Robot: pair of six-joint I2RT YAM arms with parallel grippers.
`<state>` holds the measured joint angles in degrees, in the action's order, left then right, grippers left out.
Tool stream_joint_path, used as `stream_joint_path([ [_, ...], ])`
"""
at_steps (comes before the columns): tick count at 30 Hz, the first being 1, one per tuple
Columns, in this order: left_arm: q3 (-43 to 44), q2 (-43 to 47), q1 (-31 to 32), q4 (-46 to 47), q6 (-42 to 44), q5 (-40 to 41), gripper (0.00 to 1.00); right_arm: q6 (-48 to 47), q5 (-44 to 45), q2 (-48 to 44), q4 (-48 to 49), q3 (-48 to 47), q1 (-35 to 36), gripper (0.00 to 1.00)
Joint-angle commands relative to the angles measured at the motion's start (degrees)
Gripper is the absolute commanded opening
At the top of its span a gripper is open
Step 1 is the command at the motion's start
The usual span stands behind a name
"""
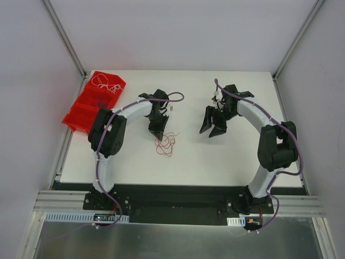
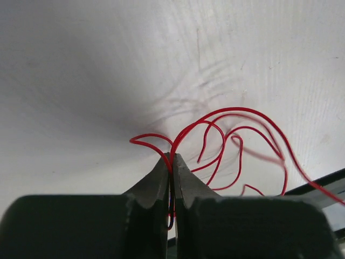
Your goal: Untangle the cables
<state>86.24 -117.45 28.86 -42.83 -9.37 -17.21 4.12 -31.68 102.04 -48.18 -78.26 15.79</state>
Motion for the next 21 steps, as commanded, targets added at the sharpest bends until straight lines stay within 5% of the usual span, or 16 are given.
stream_joint_path([
  [1,1.1,8.7,-1.5,-1.8,1.2,6.0,0.00,0.8,0.0,-2.6,1.2,-0.2,0.1,0.59],
  [13,5.4,27.9,-18.4,-2.3,-2.6,20.8,0.00,-2.1,0.7,-3.8,-0.5,0.5,0.6,0.57],
  [18,10.6,29.8,-22.9,-2.7,-2.1,32.1,0.00,-3.8,1.3,-3.2,-1.7,0.3,1.9,0.56],
  [21,14.1,28.3,-27.7,-3.4,-3.5,31.9,0.00,-6.0,1.4,-3.2,-1.5,0.5,2.5,0.57],
])
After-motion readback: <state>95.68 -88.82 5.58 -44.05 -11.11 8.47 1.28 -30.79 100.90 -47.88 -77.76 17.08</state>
